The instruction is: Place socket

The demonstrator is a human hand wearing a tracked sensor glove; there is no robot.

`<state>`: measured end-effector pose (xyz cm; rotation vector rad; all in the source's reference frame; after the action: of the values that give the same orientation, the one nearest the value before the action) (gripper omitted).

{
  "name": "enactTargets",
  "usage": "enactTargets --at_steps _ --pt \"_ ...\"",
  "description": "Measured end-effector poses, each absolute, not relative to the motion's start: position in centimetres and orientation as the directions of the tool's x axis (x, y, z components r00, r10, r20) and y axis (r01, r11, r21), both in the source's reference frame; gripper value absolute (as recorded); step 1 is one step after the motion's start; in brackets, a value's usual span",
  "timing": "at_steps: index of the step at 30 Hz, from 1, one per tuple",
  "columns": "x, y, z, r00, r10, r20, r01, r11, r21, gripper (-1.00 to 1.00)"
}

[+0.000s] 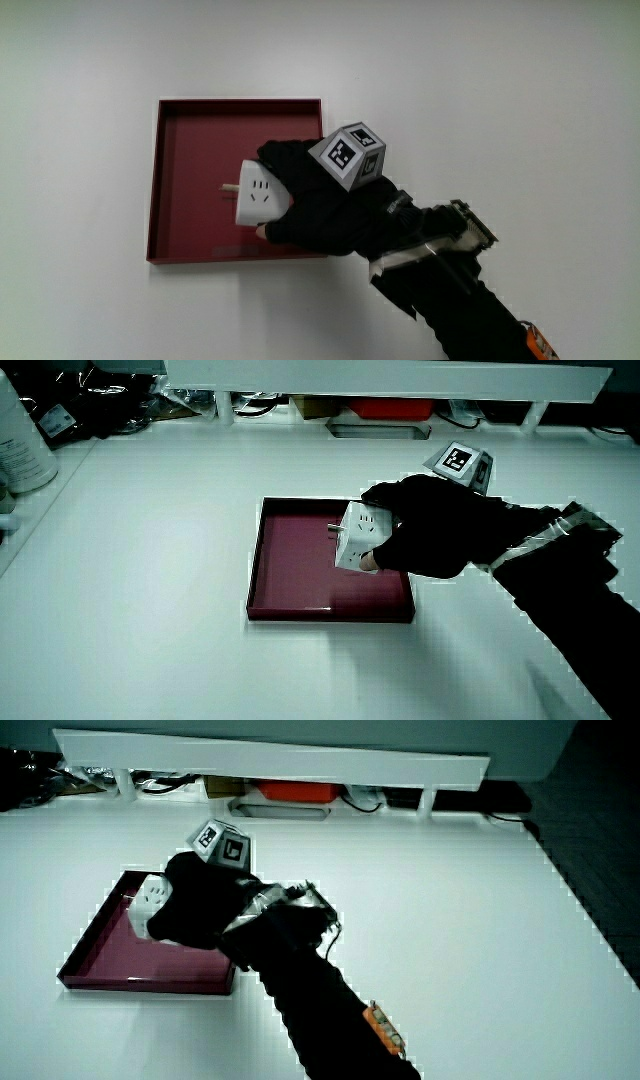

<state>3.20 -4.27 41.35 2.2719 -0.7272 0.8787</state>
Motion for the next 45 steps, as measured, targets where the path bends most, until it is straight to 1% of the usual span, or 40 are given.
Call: enactTargets --at_steps 1,2,3,5,6,7,9,16,20,23,28,32,33,39,41,45 --pt "3.2 -4.5 41.5 0.625 -0.249 0.74 -0.659 -0.677 0.329 0.0" --pt "3.4 -4.8 42.5 0.634 -0.234 0.737 -0.651 -0.677 0.344 0.0" --pt "3.5 -5.0 42.9 0.634 -0.213 0.743 -0.636 -0.69 0.346 0.0" --pt "3.6 -5.1 43.9 0.619 -0.171 0.767 -0.636 -0.681 0.361 0.0" --pt "3.5 -5.1 44.1 0.625 -0.168 0.763 -0.625 -0.693 0.36 0.0" --pt "3.4 -5.1 44.7 0.627 -0.164 0.762 -0.63 -0.682 0.371 0.0" --pt "3.1 -5.2 45.4 0.65 -0.15 0.744 -0.609 -0.69 0.393 0.0" --pt "2.3 -5.0 47.8 0.706 -0.131 0.696 -0.581 -0.67 0.463 0.0" --pt "2.5 -5.0 48.8 0.698 -0.083 0.712 -0.576 -0.656 0.488 0.0" --pt "2.5 -5.0 48.8 0.701 -0.082 0.708 -0.57 -0.661 0.488 0.0" --pt "2.6 -5.1 49.5 0.697 -0.04 0.716 -0.568 -0.64 0.517 -0.16" --pt "2.8 -5.0 49.1 0.681 -0.036 0.732 -0.575 -0.645 0.504 -0.28" --pt "2.8 -5.0 49.7 0.69 -0.034 0.723 -0.568 -0.646 0.511 -0.31" --pt "2.8 -4.8 49.5 0.68 -0.035 0.732 -0.581 -0.635 0.509 -0.5" --pt "2.8 -4.7 49.7 0.691 -0.043 0.722 -0.583 -0.624 0.521 -0.56" --pt "2.9 -4.6 48.9 0.664 -0.05 0.746 -0.605 -0.623 0.496 -0.69"
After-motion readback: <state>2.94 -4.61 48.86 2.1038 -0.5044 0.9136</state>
